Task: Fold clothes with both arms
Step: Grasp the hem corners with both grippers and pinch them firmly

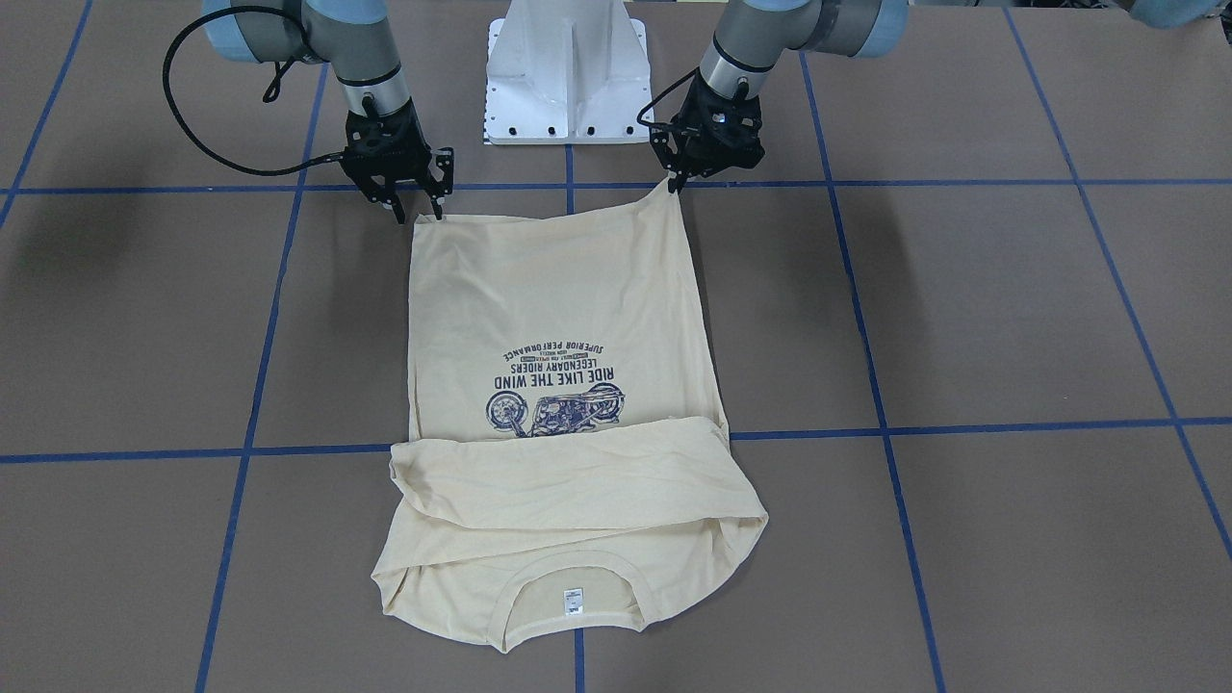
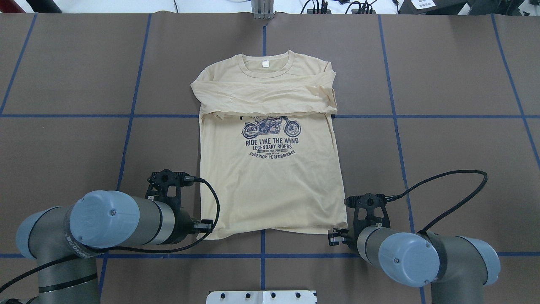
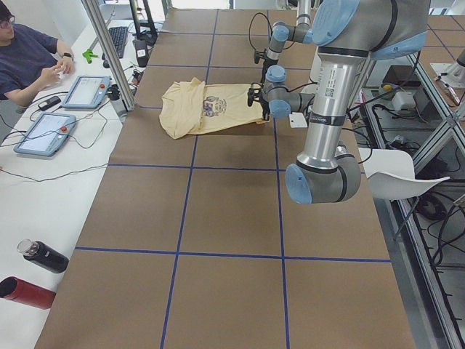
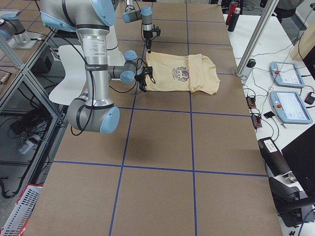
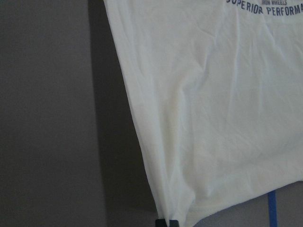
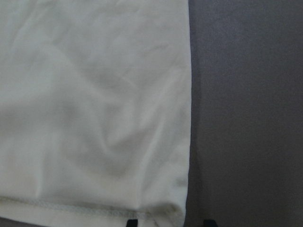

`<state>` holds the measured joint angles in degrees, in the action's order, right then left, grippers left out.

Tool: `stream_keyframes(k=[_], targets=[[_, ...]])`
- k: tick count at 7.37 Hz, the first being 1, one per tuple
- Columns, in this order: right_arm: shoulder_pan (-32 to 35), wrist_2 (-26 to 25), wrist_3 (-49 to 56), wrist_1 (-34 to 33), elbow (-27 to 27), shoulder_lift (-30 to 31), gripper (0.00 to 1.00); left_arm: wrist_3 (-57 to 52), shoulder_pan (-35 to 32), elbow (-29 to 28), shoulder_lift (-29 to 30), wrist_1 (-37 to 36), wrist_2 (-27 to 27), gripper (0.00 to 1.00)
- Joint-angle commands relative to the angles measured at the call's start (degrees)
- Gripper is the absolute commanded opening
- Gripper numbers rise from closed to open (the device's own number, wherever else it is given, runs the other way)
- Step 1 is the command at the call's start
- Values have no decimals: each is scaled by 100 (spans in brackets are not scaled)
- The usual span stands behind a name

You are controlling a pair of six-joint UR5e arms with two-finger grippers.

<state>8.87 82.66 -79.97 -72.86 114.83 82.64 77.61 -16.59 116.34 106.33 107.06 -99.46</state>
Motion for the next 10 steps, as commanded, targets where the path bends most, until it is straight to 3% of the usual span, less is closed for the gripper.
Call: stream_keyframes(k=[1, 4, 6, 8, 10], targets=[[-35, -92, -1, 0, -23, -28, 40, 0, 7, 20, -7, -18, -3, 0], [-35, -241, 26, -9, -23, -19, 23, 79, 68, 29, -16, -27, 5, 0], [26, -242, 87, -9, 4, -19, 26, 79, 86, 20, -16, -27, 5, 0], [62, -242, 87, -26, 39, -19, 35, 97, 86, 20, -16, -45, 5, 0], [106, -242, 96, -44, 30, -19, 34, 97, 95, 64, 2, -159, 5, 0]])
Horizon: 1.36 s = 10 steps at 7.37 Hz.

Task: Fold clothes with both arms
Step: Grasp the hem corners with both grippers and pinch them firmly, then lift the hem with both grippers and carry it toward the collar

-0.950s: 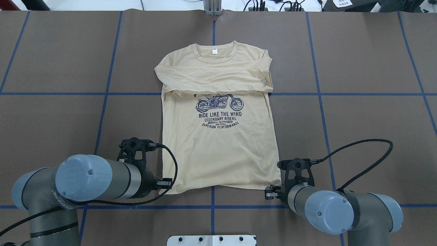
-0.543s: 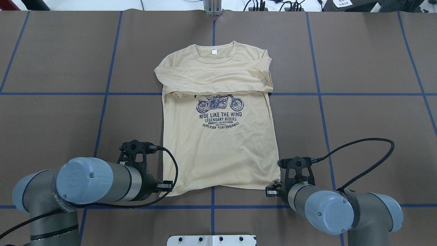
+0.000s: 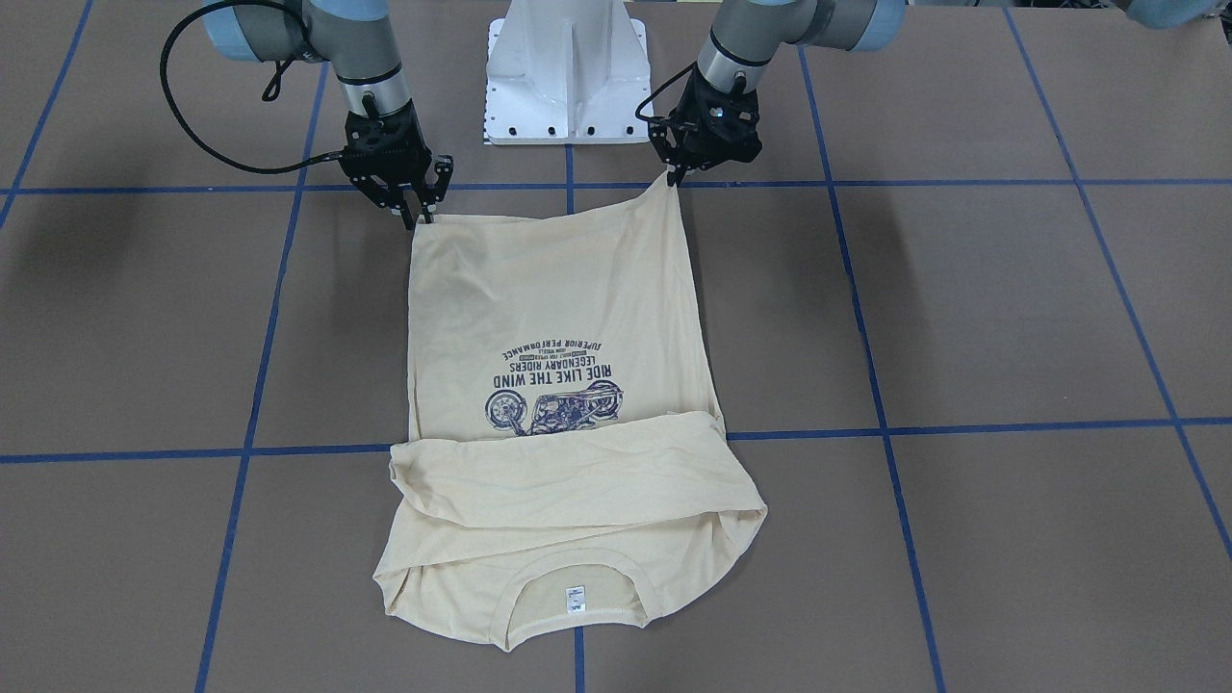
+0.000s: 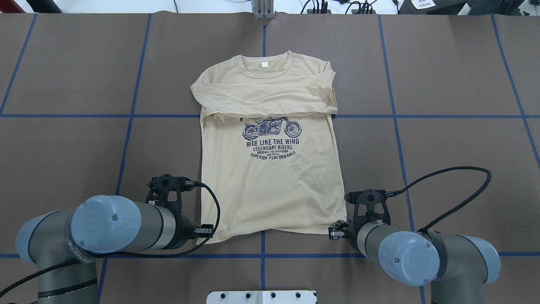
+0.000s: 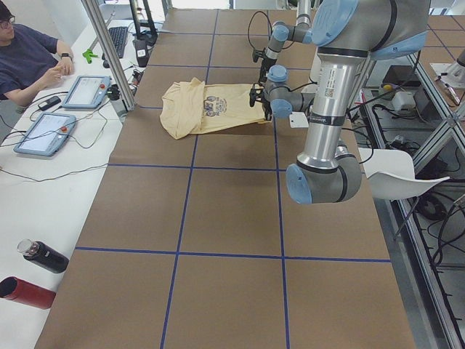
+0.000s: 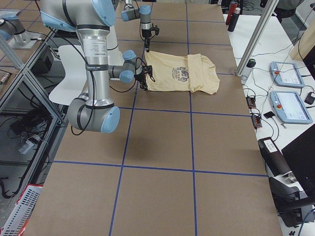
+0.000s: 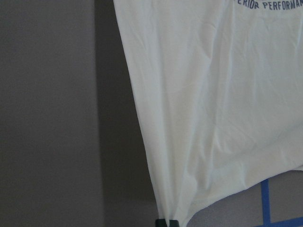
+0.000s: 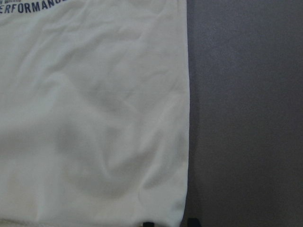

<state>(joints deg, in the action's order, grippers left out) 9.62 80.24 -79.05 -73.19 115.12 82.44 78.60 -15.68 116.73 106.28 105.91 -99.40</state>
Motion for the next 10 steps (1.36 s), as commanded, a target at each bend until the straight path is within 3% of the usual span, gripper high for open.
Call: stream_keyframes(k=[1, 3, 4, 5, 8, 10], targets=[[31, 0, 4, -20, -7, 0, 31, -3, 3, 43, 6, -44, 0, 0], [13, 0, 4, -20, -33, -9, 23, -3, 3, 43, 6, -61, 0, 0], [13, 0, 4, -20, -34, -9, 15, 6, 3, 86, 6, -113, 0, 0], [13, 0, 4, -29, -34, -17, 0, -3, 3, 113, 6, -123, 0, 0], [101, 192, 4, -55, 377, -9, 0, -12, -5, 235, -11, -123, -44, 0], [599, 1277, 12, -404, 991, 61, 0, -82, -14, 708, -20, -568, -279, 0]])
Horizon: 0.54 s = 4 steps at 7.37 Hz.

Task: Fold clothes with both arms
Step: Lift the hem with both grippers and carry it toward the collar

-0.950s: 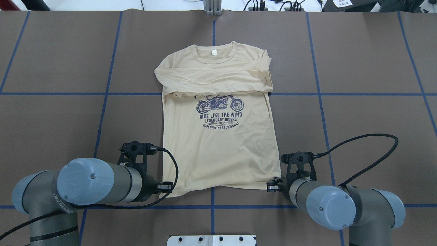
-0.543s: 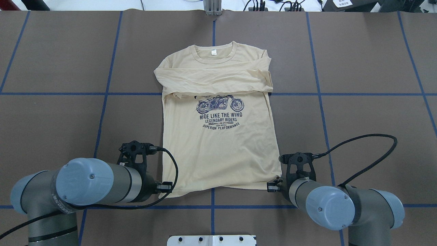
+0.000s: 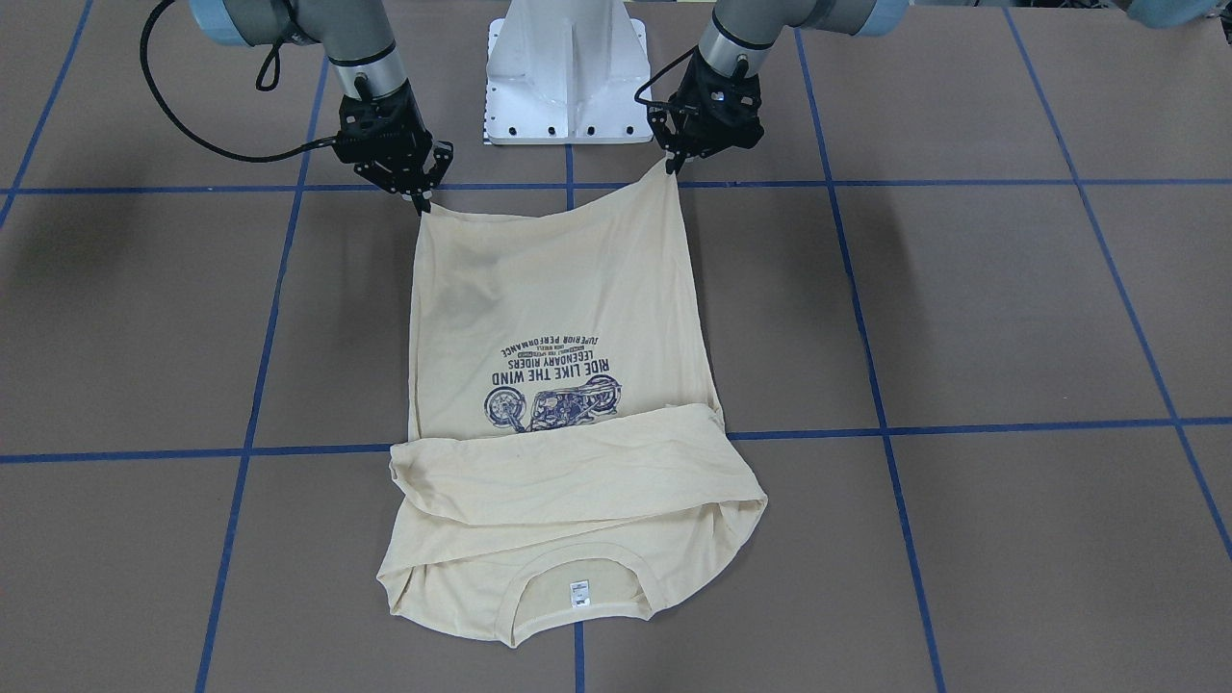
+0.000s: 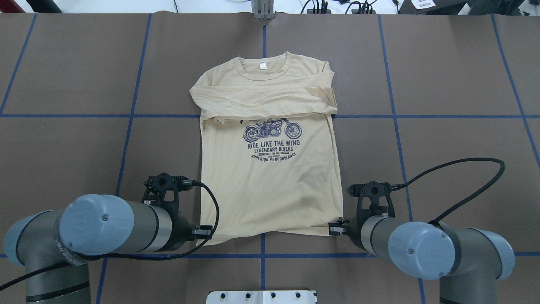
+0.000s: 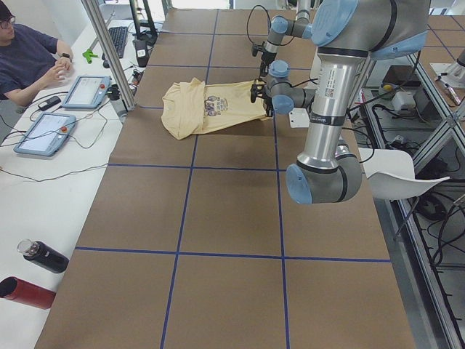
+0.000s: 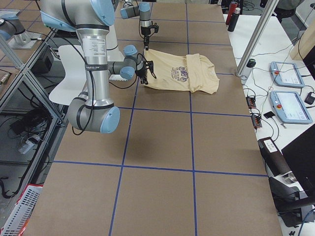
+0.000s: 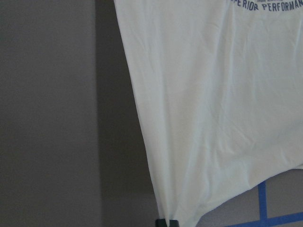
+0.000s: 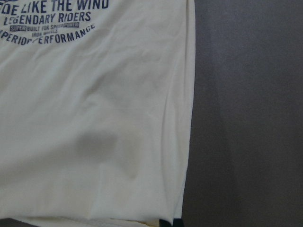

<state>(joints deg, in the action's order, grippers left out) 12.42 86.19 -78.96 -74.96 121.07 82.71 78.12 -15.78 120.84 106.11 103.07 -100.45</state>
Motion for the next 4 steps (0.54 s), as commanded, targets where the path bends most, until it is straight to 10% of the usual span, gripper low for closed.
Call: stream_keyframes(k=[1, 4], targets=[[401, 1167, 3, -403, 835, 78, 0, -34, -12, 630, -3, -487, -508, 0], [123, 2453, -5, -554, 2240, 621, 0, -34, 40, 1929, -370, -996, -1351, 0]])
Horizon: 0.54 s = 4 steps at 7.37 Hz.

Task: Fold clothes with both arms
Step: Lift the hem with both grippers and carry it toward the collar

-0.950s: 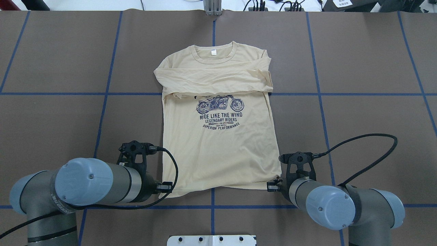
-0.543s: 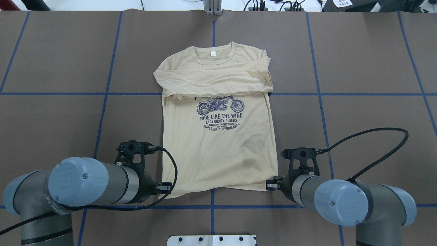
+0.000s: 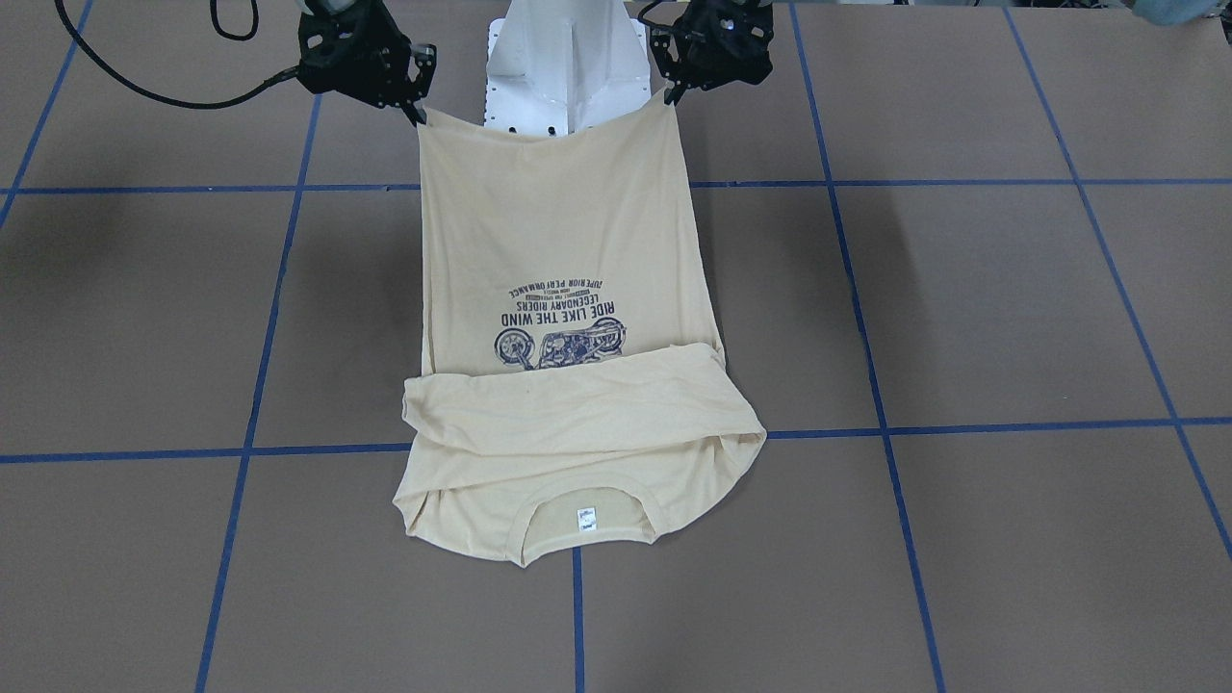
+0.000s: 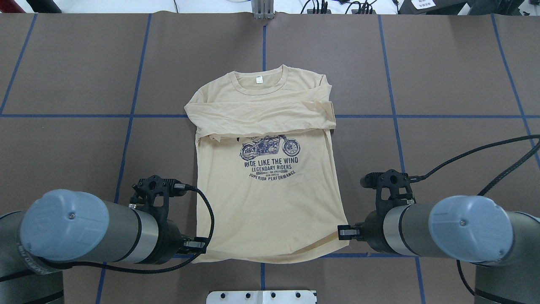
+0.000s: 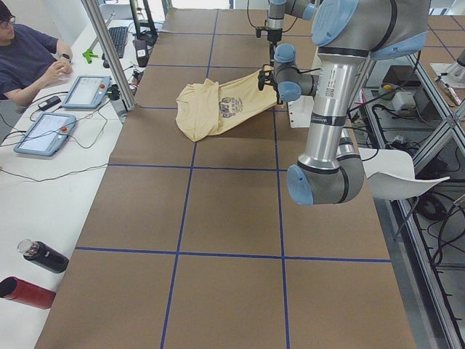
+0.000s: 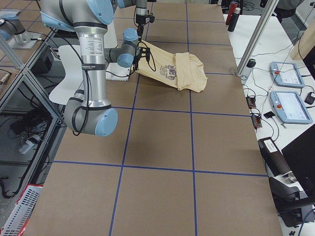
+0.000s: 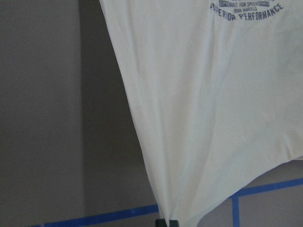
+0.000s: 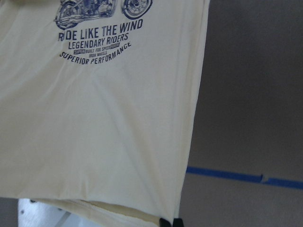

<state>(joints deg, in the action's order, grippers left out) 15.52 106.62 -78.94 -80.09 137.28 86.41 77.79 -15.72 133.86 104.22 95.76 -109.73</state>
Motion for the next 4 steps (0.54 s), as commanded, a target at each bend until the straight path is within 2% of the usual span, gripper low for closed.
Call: stream_keyframes(k=[1, 2, 4], targets=[[-381, 395, -50, -85, 798, 244, 0, 8, 190, 1155, -183, -808, -592, 0], [-374, 307, -60, -303, 782, 227, 0, 8, 270, 1212, -157, -952, -602, 0], [-76, 1, -51, -551, 651, 131, 0, 17, 210, 907, -60, -954, -533, 0]])
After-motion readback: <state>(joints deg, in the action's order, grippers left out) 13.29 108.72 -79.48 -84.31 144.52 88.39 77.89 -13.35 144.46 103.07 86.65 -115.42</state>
